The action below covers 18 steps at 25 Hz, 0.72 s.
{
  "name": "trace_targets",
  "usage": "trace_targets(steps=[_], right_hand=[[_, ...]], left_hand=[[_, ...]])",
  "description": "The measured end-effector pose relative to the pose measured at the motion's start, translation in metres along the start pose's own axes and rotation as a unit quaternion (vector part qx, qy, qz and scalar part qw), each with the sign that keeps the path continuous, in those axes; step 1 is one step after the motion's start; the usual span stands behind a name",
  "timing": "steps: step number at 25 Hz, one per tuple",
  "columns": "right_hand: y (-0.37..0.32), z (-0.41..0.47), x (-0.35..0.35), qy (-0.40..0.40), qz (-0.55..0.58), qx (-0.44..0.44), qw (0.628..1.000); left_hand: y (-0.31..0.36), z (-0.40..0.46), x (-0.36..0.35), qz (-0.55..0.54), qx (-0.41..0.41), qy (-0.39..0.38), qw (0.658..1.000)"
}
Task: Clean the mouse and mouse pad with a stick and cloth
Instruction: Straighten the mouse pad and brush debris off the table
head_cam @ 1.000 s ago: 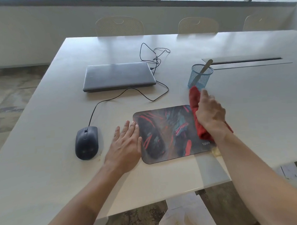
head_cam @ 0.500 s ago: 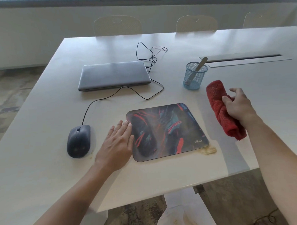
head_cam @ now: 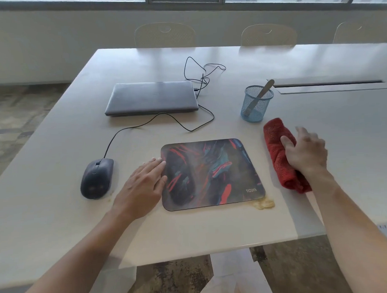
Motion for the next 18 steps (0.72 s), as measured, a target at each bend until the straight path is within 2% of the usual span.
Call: trace_targets(steps=[2, 3, 5, 8, 10, 12, 15, 18], right_hand=[[-0.035, -0.020, 0.023, 0.109, 0.036, 0.099, 0.988], [-0.054, -0.031, 0.024, 0.116, 0.069, 0.142, 0.981], [-0.079, -0.046, 0.004, 0.035, 0.103, 0.166, 0.980], [-0.083, -0.055, -0.039, -0.114, -0.002, 0.107, 0.988], [-0.081, -0.055, -0.052, -0.148, -0.059, 0.089, 0.983], [-0.084, -0.051, -0.059, -0.166, -0.065, 0.085, 0.980], [-0.076, -0.041, -0.064, -0.182, -0.004, 0.026, 0.983], [-0.064, -0.033, -0.066, -0.186, 0.135, -0.040, 0.973]], left_hand=[[0.000, -0.003, 0.014, -0.009, 0.037, 0.061, 0.997], [-0.001, -0.004, 0.019, -0.017, 0.069, 0.083, 0.994], [-0.005, 0.000, 0.022, -0.037, 0.138, 0.075, 0.987], [-0.006, 0.013, 0.015, -0.085, 0.212, -0.009, 0.973], [-0.007, 0.020, 0.012, -0.146, 0.247, -0.038, 0.957], [-0.010, 0.023, 0.008, -0.261, 0.299, -0.044, 0.917], [-0.016, 0.024, 0.002, -0.388, 0.372, -0.030, 0.843], [-0.019, 0.027, -0.004, -0.436, 0.395, -0.022, 0.809]])
Point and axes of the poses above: each hand's wrist, its own z-axis towards the middle knuckle, its own x-axis out of the back of the hand, y = z × x, the point moved 8 cm from there along z, towards the middle knuckle, and after that the axes turned 9 degrees about z, right-handed, at the moved point
